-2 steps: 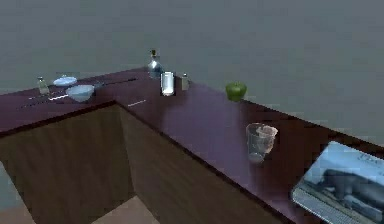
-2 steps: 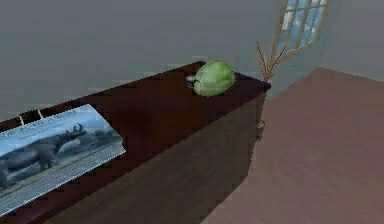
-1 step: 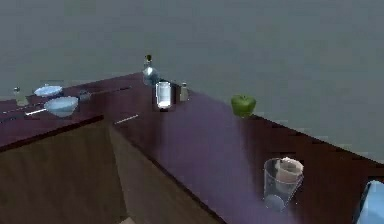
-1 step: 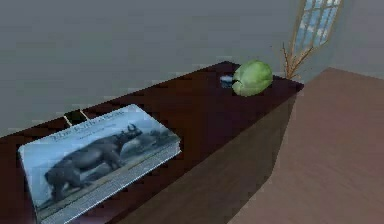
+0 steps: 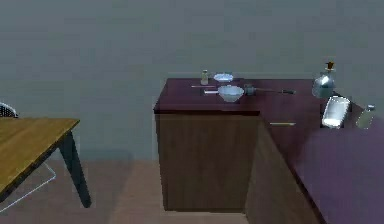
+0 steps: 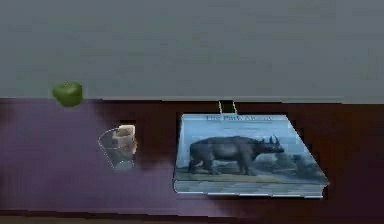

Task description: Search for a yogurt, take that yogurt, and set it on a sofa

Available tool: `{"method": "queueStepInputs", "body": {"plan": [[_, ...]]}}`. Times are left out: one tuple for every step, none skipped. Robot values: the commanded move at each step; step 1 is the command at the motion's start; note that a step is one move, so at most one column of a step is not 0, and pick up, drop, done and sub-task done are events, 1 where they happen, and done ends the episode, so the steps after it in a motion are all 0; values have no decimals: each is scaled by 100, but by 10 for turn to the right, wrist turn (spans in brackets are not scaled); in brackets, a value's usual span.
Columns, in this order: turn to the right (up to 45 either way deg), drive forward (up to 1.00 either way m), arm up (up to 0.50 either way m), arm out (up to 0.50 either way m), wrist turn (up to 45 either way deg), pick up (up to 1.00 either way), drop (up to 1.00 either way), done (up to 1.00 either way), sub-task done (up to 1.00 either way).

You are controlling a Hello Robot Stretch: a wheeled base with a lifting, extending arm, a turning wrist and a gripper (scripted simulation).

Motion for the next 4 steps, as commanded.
{"method": "queueStepInputs", "body": {"plan": [[-450, 0, 0, 0, 0, 0, 0, 0, 0], [-420, 0, 0, 0, 0, 0, 0, 0, 0], [0, 15, 0, 0, 0, 0, 0, 0, 0], [-450, 0, 0, 0, 0, 0, 0, 0, 0]]}}
